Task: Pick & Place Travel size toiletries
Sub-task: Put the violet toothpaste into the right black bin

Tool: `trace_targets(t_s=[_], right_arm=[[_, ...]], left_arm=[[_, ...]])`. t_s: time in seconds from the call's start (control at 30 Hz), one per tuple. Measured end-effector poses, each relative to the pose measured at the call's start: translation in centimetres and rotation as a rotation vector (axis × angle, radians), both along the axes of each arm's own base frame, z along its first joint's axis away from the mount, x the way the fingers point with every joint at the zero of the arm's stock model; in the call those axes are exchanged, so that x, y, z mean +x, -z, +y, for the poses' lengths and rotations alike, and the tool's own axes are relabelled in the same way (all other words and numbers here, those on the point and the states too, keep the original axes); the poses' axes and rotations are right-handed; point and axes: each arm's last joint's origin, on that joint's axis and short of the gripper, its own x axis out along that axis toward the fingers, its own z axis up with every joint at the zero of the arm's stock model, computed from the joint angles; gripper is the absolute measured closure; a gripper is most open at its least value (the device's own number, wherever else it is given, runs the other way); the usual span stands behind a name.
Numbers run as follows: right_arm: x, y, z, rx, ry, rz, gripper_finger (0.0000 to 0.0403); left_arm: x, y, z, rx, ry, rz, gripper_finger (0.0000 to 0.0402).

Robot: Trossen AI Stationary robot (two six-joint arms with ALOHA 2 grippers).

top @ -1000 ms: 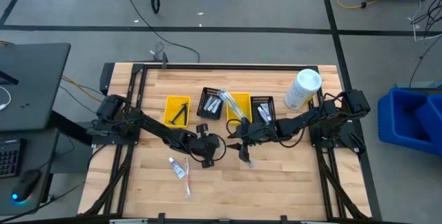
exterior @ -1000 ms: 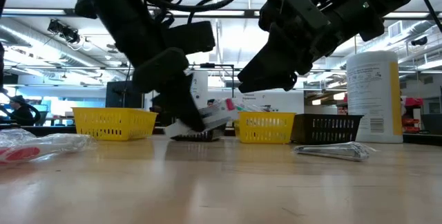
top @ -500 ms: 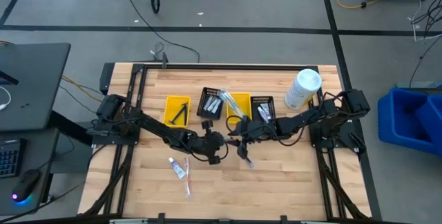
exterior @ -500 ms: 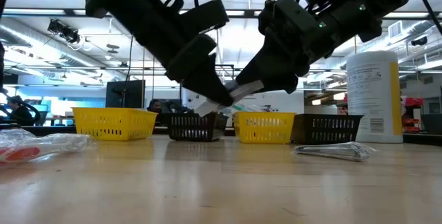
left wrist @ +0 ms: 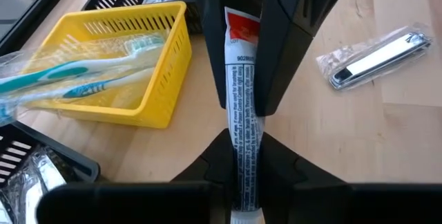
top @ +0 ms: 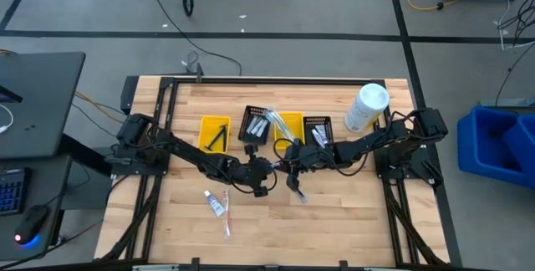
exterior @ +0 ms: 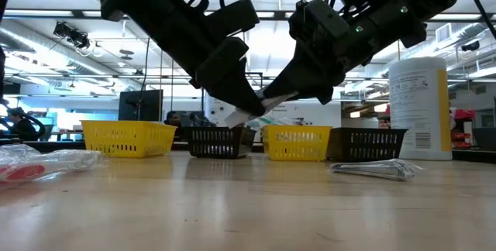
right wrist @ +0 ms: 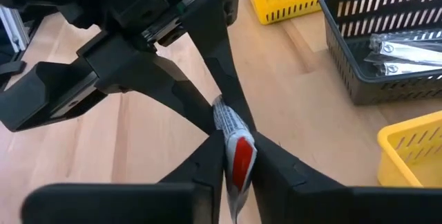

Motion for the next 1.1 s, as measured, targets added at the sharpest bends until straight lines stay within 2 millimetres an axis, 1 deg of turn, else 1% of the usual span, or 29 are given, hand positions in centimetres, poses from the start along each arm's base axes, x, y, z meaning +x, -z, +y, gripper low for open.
trace_targets(t_s=[0.13,0.23,0.5,0.67,0.9,0.97,1.1], right_arm=[[0.0,0.0,0.0,0.000,0.000,0.001,0.0346],[0.0,0.0,0.0,-0.002,-0.002,0.001,0.0348],[0.0,0.1,0.0,-0.007,-0.005,0.007,0.0357],[-0.3,0.4,0.1,-0.006,-0.004,0.047,0.0367],[-0.7,0.7,0.0,0.003,0.008,0.107,0.0368],[-1.1,0.3,-0.1,0.000,0.008,0.127,0.0368],[-2.4,-1.3,0.0,0.030,0.028,0.164,0.0369]], left_arm=[[0.0,0.0,0.1,-0.009,-0.004,-0.002,0.0351],[0.0,0.0,0.1,-0.008,-0.004,-0.002,0.0342],[0.0,0.0,0.1,-0.006,-0.007,-0.003,0.0289],[0.0,0.0,0.1,-0.006,-0.007,-0.003,0.0256],[0.0,0.0,0.1,-0.003,-0.010,-0.004,0.0236],[0.0,0.0,0.1,0.006,-0.020,-0.006,0.0235],[0.0,0.0,0.2,0.009,-0.030,-0.008,0.0235]])
